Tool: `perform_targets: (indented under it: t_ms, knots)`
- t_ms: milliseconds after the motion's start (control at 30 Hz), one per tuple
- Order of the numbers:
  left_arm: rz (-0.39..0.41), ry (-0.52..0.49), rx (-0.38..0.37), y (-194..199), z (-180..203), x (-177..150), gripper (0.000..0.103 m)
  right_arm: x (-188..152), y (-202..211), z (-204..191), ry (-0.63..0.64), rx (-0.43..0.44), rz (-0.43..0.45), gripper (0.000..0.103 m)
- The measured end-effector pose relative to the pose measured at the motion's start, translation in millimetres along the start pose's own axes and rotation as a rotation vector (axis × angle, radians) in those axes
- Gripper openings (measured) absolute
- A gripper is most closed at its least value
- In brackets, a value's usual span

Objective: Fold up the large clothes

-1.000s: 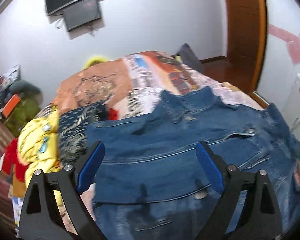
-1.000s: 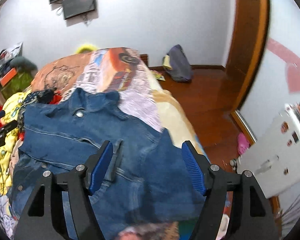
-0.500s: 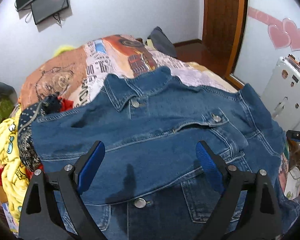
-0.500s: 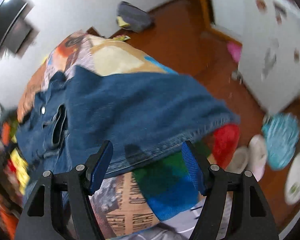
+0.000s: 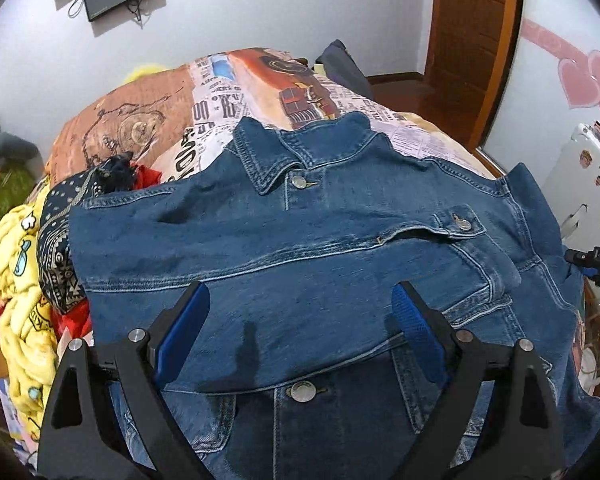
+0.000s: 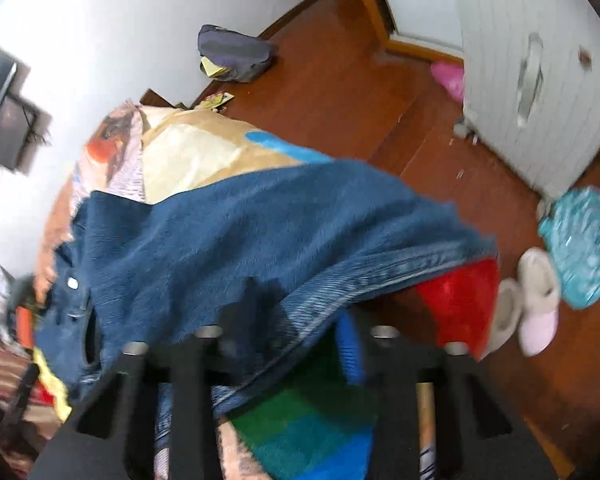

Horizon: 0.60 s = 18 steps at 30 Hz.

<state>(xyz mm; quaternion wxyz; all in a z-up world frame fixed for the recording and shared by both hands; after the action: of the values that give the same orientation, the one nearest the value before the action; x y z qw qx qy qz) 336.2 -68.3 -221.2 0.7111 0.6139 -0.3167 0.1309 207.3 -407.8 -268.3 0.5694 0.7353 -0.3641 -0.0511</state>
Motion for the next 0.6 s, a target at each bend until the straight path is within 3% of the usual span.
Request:
perform_targets:
  t_ms: [133, 267, 467, 600]
  knots:
    - [0.016, -0.008, 0.016, 7, -6, -1, 0.092, 15, 21, -16, 0.076, -0.005, 0.066, 0.013]
    - [0.038, -0.012, 0.029, 16, -12, -2, 0.092, 35, 62, -55, 0.173, 0.038, 0.166, 0.011]
    - [0.07, 0.024, 0.014, 30, -22, -2, 0.092, 44, 128, -142, 0.347, 0.183, 0.319, 0.009]
    - [0.082, 0.039, 0.016, 36, -28, -5, 0.092, 22, 147, -204, 0.478, 0.306, 0.331, 0.009]
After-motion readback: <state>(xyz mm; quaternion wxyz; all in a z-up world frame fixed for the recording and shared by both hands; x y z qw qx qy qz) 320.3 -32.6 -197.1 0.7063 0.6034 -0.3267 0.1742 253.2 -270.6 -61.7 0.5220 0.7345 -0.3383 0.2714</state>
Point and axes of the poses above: each gripper's, at about its wrist camera, not at the fingertips, and y roughly against the way its jaws point, z to its right, x to its top, the point moved 6 cm from there along -y, roughly the way its jaws point, and after that the axes turned 7 degrees about -x, right-handed, at the moved point
